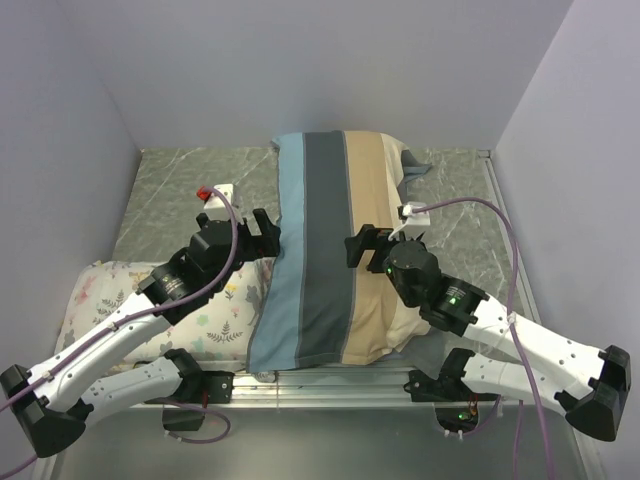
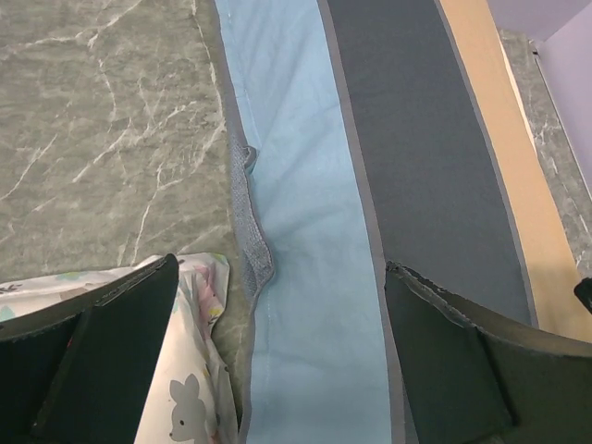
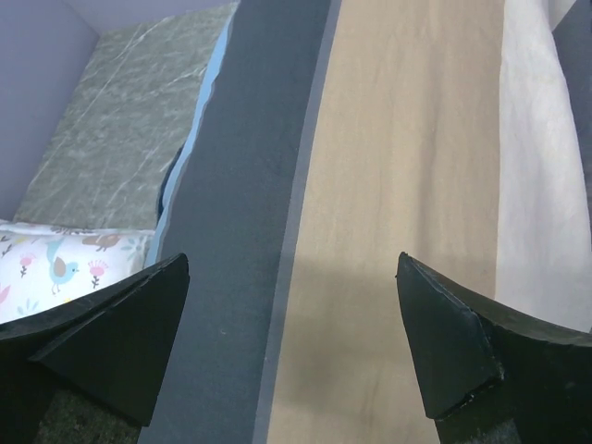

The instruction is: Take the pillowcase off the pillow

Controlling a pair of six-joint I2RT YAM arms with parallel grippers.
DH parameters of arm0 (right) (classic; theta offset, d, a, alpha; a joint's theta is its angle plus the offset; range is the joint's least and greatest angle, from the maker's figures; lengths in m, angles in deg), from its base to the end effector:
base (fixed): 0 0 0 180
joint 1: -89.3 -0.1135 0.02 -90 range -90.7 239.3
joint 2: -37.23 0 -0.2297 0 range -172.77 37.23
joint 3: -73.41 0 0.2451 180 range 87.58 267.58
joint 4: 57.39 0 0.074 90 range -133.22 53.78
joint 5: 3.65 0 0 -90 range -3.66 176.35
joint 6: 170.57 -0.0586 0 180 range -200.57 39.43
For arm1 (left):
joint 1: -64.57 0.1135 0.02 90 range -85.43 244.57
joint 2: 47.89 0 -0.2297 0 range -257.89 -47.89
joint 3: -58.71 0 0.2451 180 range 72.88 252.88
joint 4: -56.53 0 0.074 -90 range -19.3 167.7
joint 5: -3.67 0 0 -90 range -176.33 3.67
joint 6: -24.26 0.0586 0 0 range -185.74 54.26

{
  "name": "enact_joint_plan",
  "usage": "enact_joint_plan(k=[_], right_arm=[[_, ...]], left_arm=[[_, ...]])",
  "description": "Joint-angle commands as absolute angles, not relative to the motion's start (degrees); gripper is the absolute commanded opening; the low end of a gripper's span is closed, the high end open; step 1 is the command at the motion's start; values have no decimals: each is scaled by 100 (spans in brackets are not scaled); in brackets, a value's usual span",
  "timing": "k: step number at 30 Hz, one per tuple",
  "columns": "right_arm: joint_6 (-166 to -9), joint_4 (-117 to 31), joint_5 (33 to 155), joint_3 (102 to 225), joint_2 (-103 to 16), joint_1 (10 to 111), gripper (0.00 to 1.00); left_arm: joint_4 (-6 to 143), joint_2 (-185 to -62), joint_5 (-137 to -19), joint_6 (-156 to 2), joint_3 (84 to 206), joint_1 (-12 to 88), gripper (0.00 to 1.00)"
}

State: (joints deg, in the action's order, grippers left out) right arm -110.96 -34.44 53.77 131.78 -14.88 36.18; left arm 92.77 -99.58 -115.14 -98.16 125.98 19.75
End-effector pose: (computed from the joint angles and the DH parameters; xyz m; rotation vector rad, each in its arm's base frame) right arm 0.1697 0.1736 0.2861 0.0291 1.8438 0.5002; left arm 0.1837 -0.1428 0.3153 -0.1289 1.9041 -0.4341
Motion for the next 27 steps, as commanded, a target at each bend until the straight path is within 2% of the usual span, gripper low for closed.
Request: enact_joint_plan(k=[1,10,18,27], right_arm=[[-10958,-3320,5224,13354,-1357,3604,100],[-10844,-2345,4996,13601,-1410,3613,99],[-10676,-2168,5628,13618,-1594,3490,98],[-10562,-1940,4478,14628,-2779,2198,98]], left_arm=[[9267,-9984,-11665,-10001,12711,1965,99],[9347,-10221,-11375,-10396,12360,1965,99],[8793,-10519,-10988,-10626,11920,1974,99],[8397,-11108,-10954,-10625,12042,2211,99]])
